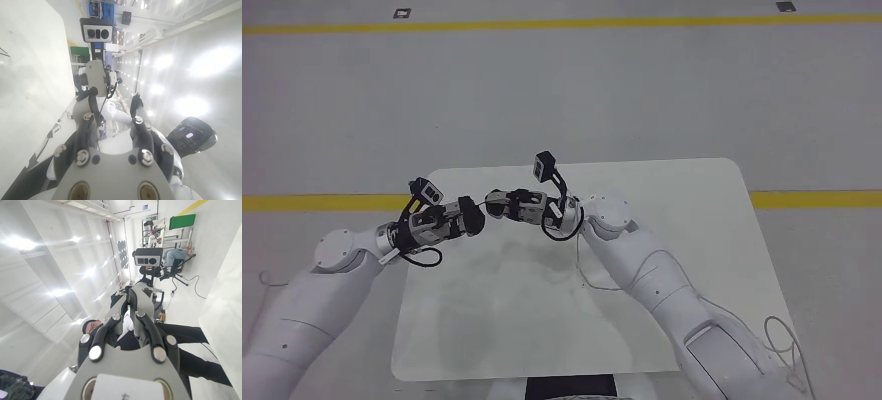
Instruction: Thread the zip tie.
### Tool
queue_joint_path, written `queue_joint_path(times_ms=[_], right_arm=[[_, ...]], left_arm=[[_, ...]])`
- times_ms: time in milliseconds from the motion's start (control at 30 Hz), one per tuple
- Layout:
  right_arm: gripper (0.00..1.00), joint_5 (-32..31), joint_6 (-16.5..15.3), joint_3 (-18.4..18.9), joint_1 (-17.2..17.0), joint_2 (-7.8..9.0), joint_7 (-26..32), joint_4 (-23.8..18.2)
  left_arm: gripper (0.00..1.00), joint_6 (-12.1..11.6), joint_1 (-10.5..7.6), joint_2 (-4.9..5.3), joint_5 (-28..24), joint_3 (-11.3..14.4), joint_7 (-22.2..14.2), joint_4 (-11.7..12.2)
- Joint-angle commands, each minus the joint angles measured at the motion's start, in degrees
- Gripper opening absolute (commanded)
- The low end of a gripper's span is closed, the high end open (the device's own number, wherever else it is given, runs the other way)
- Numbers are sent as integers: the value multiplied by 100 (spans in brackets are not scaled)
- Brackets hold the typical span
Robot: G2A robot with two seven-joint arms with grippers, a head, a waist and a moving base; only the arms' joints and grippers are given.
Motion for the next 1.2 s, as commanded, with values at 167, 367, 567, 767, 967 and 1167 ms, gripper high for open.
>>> queue_joint_path(times_ms=[167,367,567,767,967,1167], right_arm=[[0,-283,56,7,-38,67,60,-187],[0,-475,132,-26,-75,102,17,-303],[0,-531,140,-38,-122,127,-19,-396],[0,-543,161,-61,-146,143,-29,-479],[0,-538,160,-106,-154,148,-24,-517],[0,-517,157,-144,-147,149,-36,-515]], left_arm=[[29,43,85,-16,90,-124,14,-36],[25,89,145,-32,152,-208,27,-74],[18,140,203,-49,222,-284,15,-90],[14,172,253,-72,280,-341,15,-101],[14,193,282,-95,328,-402,-4,-96],[9,223,294,-120,359,-445,-29,-87]])
